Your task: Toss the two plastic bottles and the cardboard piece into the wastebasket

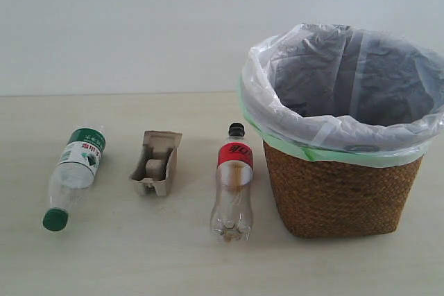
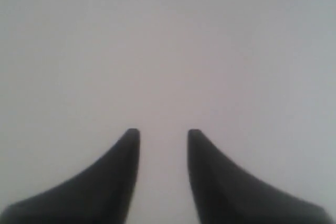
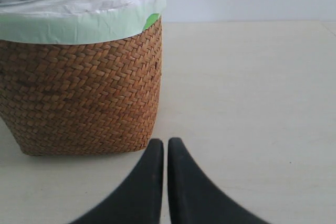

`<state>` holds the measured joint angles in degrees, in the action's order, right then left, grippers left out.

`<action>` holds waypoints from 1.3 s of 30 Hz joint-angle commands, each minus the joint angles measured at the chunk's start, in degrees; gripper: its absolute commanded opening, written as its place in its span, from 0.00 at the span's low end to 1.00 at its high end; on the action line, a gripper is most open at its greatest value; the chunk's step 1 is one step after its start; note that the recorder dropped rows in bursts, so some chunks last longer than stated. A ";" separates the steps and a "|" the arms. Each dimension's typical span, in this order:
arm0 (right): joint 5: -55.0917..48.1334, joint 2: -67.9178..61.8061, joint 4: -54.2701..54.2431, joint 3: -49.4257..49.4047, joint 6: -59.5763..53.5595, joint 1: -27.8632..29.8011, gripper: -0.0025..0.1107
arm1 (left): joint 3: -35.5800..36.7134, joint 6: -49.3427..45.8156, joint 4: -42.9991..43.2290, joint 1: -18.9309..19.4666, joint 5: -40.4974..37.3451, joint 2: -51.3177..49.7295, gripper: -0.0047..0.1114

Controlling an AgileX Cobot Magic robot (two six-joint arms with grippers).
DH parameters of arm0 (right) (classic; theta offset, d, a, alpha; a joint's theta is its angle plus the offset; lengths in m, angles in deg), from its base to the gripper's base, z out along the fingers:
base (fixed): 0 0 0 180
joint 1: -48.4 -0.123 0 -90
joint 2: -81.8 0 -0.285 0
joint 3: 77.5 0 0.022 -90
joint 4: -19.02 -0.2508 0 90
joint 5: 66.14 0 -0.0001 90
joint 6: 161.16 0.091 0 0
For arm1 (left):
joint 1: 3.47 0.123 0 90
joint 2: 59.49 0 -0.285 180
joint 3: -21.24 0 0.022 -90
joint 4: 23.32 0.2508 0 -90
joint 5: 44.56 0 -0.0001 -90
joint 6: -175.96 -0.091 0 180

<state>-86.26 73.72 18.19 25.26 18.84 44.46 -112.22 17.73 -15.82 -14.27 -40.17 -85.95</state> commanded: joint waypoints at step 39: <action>0.51 0.30 0.09 0.02 0.00 0.29 0.02 | -43.38 -18.78 -1.57 0.77 -38.61 -91.54 0.75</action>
<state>-86.26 73.72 18.19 25.26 18.84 44.46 -154.57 -0.72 -17.53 -13.99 -79.84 -176.00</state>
